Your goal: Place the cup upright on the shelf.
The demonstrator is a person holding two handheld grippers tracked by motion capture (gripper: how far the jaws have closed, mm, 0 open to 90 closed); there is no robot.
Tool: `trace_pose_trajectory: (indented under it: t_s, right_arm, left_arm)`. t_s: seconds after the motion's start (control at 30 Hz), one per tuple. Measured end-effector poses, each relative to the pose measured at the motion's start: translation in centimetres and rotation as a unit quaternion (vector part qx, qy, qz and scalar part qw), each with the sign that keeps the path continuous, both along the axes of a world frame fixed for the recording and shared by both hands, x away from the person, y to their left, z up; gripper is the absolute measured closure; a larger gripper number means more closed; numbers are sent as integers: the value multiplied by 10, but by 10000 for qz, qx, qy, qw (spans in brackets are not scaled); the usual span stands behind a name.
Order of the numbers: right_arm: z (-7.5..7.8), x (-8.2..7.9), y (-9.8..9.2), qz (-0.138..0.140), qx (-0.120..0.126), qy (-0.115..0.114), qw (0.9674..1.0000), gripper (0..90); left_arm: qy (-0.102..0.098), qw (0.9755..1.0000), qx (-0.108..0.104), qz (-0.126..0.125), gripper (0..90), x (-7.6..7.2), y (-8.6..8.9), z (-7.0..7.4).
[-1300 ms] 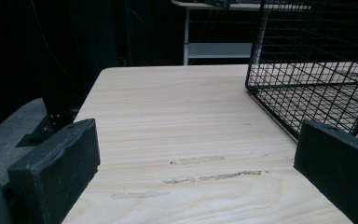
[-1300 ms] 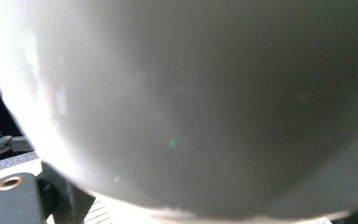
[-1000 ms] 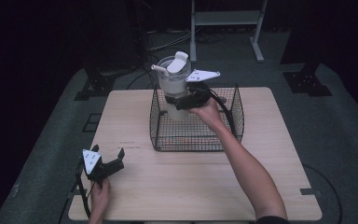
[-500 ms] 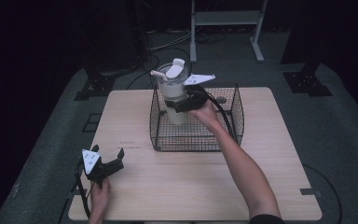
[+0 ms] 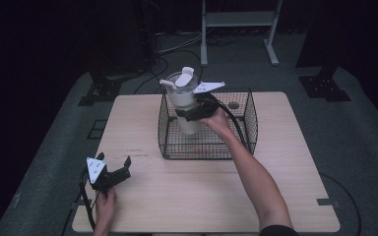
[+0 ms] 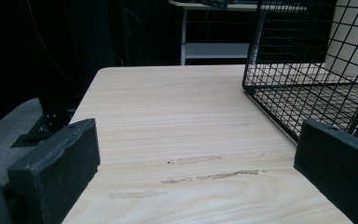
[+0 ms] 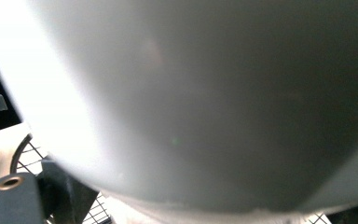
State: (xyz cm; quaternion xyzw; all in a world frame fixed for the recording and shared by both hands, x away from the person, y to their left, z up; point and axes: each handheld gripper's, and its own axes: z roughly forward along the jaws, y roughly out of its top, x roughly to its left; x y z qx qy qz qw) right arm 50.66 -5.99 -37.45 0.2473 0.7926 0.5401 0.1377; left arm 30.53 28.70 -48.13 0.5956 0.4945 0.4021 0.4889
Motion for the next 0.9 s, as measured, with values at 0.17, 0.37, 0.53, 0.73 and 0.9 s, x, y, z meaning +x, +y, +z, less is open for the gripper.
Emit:
trace_pose_trajectory:
  t_s: [0.17, 0.37, 0.53, 0.73, 0.9]
  right_arm:
    - [-7, 3, 3, 19, -2, 72, 10000, 93]
    - [-17, 8, 7, 26, -175, 153, 9997, 94]
    - [-23, 11, 10, 62, -376, 201, 9991, 94]
    - [-28, 16, 13, 107, -451, 269, 9986, 94]
    - [-35, 21, 14, 239, -512, 320, 9979, 93]
  left_arm:
    - [1, 10000, -2, -5, 0, 0, 0, 0]
    - [10, 10000, -11, -2, 0, 0, 1, 0]
    - [8, 10000, -17, -8, 0, 0, 1, 0]
    - [15, 10000, -10, -8, 0, 0, 1, 0]
    - [-20, 10000, 17, -19, 0, 0, -1, 0]
